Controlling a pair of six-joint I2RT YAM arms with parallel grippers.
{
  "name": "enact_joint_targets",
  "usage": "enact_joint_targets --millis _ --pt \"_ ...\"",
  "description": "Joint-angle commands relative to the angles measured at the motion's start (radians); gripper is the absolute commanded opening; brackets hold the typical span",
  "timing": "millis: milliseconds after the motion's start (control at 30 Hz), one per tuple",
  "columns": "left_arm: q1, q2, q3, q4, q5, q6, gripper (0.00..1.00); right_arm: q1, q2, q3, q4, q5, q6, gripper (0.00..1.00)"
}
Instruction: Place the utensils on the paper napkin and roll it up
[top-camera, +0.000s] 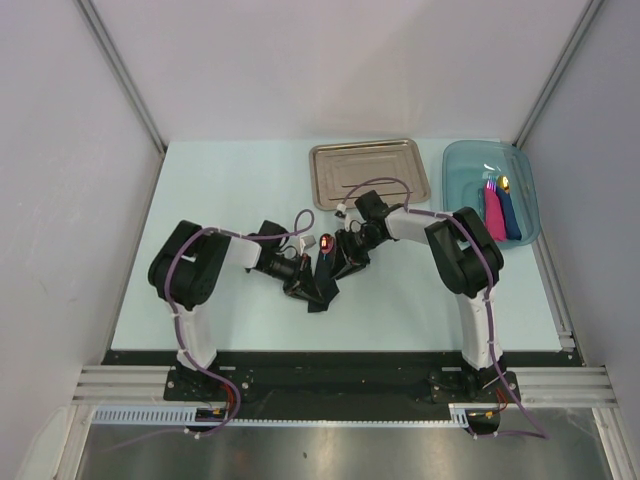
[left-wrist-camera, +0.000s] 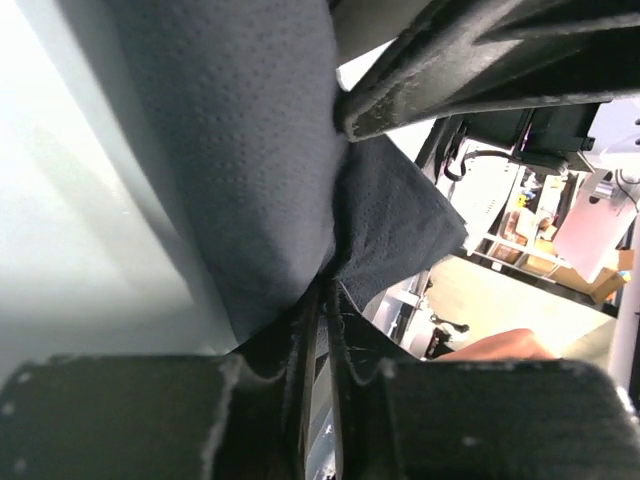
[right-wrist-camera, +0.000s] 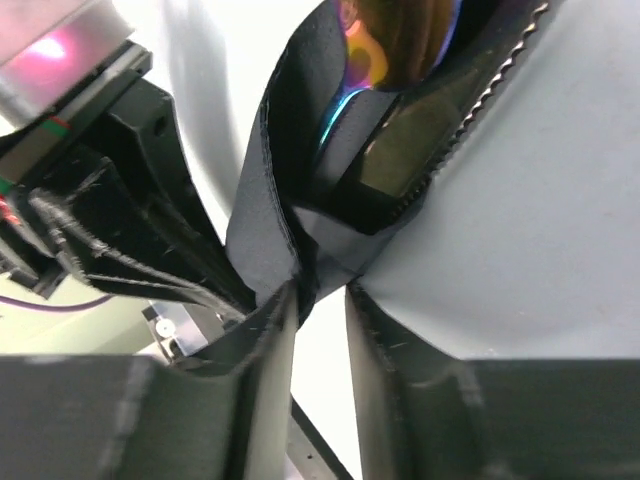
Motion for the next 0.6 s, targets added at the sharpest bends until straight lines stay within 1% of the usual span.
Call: enact_joint_targets --millis 0,33,100,133,233,367,567 --pt "0.001 -0.045 -0.024 0.025 -0.096 0.038 0.18 0.002 0.05 0.007 -0.039 0.069 -0.076 0.26" --pt "0.001 -0.057 -0.031 0.047 -0.082 0.024 0.19 0.002 0.057 0.01 -0.037 0.069 -0.081 0.2" --pt "0.006 -0.105 -0.049 0.122 -0.048 -0.025 0.22 0.002 0.066 0.012 -0.037 0.068 -0.092 0.14" --pt "0.007 -0.119 -0.057 0.163 -0.039 -0.059 0.23 0.002 0.069 0.012 -0.036 0.068 -0.093 0.1" --pt "0.007 -0.171 -0.054 0.241 -0.013 -0.105 0.24 0.002 0.075 0.01 -0.034 0.069 -0.104 0.02" --pt "0.0 -0.188 -0.032 0.239 -0.019 -0.11 0.24 0.007 0.078 0.01 -0.026 0.072 -0.106 0.0" --pt "-0.039 -0.151 -0.035 0.219 -0.016 -0.094 0.25 0.008 0.078 0.005 -0.02 0.079 -0.099 0.0"
